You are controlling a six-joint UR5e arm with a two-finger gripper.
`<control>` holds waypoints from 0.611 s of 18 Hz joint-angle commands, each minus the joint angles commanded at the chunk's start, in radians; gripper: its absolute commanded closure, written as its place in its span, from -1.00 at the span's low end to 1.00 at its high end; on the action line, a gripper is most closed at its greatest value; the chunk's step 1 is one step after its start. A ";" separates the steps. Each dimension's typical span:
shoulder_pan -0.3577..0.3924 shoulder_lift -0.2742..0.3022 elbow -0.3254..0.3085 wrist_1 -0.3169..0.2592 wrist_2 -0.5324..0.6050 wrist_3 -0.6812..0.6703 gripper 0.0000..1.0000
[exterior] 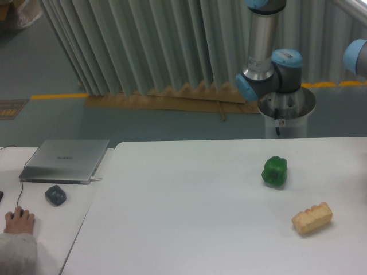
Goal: Place the red peppers in a basket
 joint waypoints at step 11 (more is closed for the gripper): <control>0.011 -0.008 -0.054 0.103 -0.002 0.002 -1.00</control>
